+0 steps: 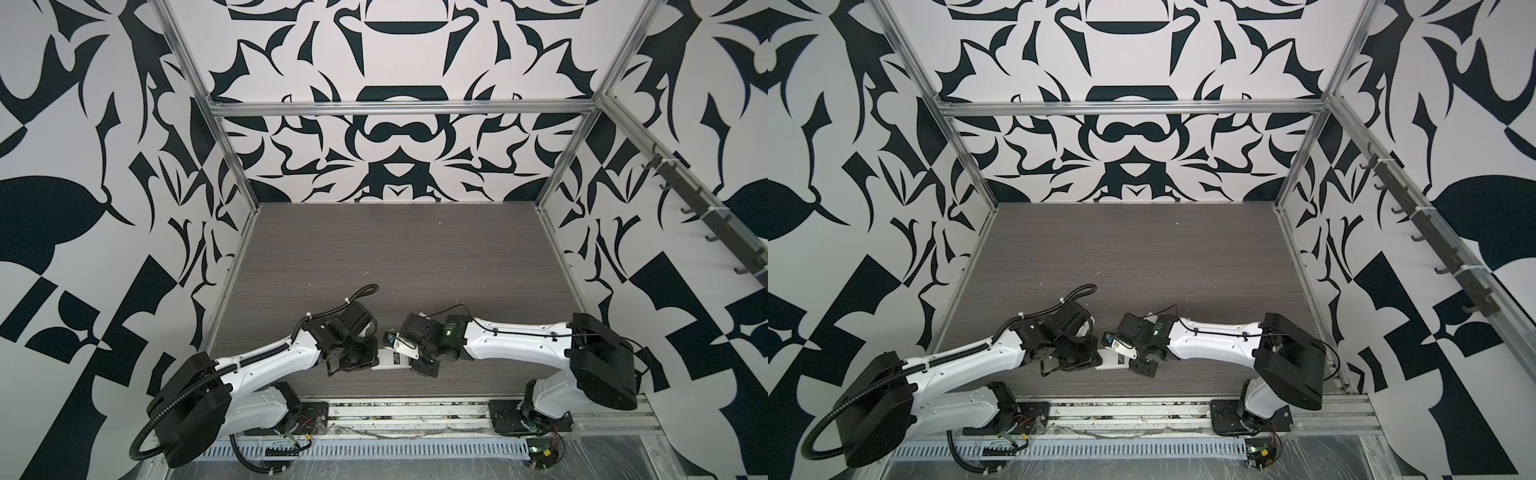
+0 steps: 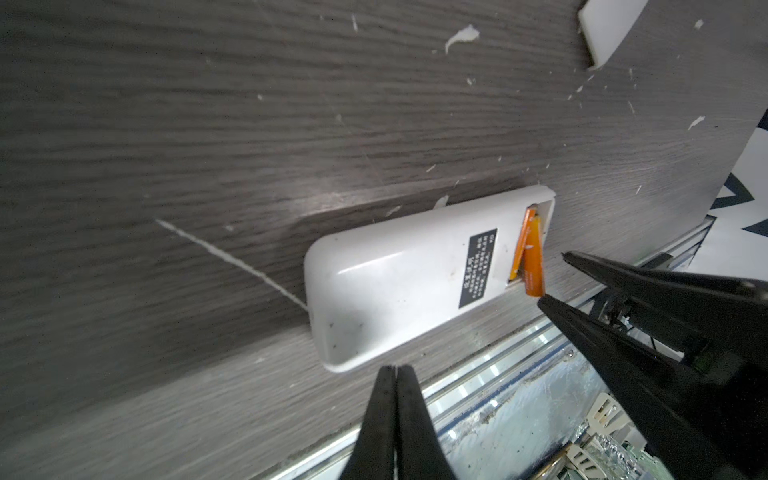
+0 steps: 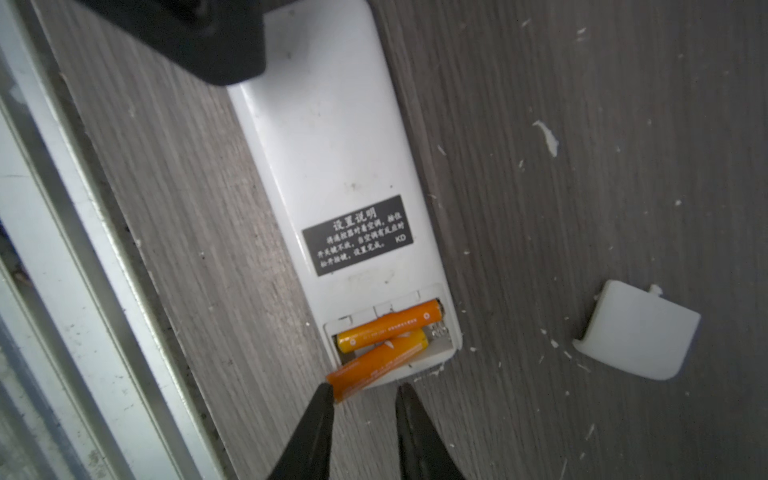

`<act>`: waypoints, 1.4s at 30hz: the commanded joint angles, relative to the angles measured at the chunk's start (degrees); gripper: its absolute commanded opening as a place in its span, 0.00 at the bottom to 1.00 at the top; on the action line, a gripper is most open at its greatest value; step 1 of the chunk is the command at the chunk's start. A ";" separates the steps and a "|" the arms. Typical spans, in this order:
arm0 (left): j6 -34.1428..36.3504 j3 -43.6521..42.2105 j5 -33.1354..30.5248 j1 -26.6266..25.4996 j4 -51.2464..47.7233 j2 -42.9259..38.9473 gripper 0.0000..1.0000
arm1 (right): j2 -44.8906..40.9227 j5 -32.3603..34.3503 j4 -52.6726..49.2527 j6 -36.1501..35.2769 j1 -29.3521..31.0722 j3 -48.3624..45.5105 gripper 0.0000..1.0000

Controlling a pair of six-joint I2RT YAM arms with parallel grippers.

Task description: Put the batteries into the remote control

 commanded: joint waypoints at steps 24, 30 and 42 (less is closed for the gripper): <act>-0.14 -2.90 -0.24 0.43 0.52 1.74 0.04 | 1.40 1.61 -1.29 -0.88 0.33 1.99 0.19; -0.15 -3.10 -0.24 0.43 0.64 1.52 0.03 | 2.04 2.14 -1.40 -0.42 0.30 2.34 0.17; -0.48 -3.94 -0.30 0.48 0.96 0.34 0.02 | 3.47 3.79 -1.51 0.50 0.33 3.09 0.15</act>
